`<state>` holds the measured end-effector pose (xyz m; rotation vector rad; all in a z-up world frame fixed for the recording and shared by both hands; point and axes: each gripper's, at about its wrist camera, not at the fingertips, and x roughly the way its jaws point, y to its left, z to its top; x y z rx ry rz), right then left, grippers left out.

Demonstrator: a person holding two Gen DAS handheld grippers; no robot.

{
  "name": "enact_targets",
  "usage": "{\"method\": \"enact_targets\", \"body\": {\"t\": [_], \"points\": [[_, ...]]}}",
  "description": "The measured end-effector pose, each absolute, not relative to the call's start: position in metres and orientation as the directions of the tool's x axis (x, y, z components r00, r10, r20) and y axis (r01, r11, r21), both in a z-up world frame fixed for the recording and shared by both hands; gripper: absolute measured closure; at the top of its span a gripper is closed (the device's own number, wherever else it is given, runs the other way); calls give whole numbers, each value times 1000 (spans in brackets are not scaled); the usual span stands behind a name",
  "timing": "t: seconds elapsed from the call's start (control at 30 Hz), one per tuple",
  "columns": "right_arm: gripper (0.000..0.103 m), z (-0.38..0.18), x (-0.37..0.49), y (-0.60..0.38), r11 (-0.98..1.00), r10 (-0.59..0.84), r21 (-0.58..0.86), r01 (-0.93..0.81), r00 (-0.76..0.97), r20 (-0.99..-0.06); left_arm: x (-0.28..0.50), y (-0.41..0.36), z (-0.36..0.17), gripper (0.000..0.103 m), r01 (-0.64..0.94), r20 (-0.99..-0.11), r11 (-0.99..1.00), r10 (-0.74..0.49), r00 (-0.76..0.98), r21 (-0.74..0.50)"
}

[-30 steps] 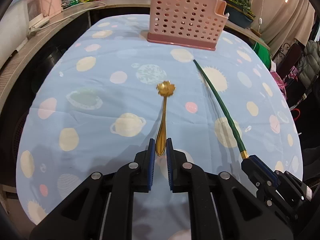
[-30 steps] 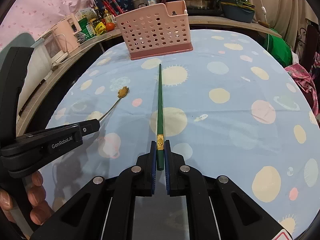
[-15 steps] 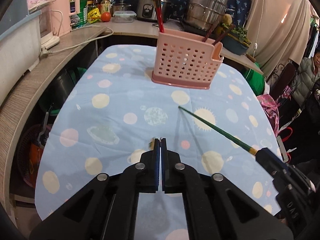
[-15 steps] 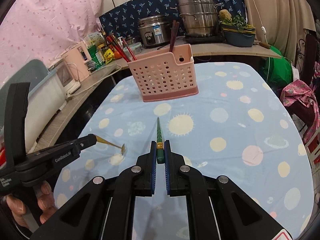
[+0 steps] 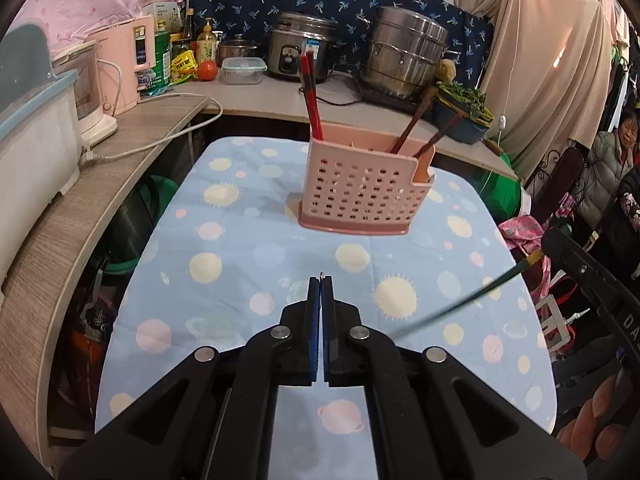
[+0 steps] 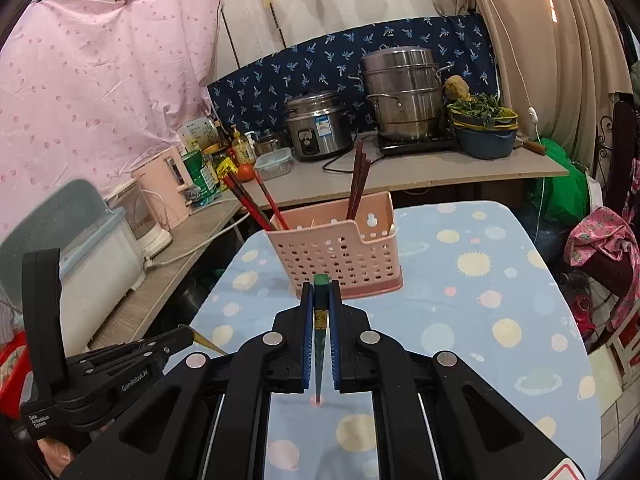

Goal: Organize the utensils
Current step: 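Carry the gold spoon and green chopstick into the pink basket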

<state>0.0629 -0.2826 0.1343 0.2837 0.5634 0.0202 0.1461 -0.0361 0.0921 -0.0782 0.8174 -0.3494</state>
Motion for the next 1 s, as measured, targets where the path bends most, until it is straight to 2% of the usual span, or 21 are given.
{"method": "enact_targets", "body": {"t": [0.17,0.6,0.77,1.0], "points": [[96,156,85,-295,954,91,293,64,869,-486,164,-42,117,103,295,-670,927,-372,643,-232],[96,236,155,-326,937,33,342,79,950,-309,240,-57,202,103,329,-538,901,-433,724,-283],[96,246,184,-333,937,6,336,94,958,-286,270,-69,209,103,330,-526,899,-436,730,-287],[96,248,220,-345,936,-28,330,124,959,-281,297,-84,193,103,319,-559,905,-424,712,-281]]}}
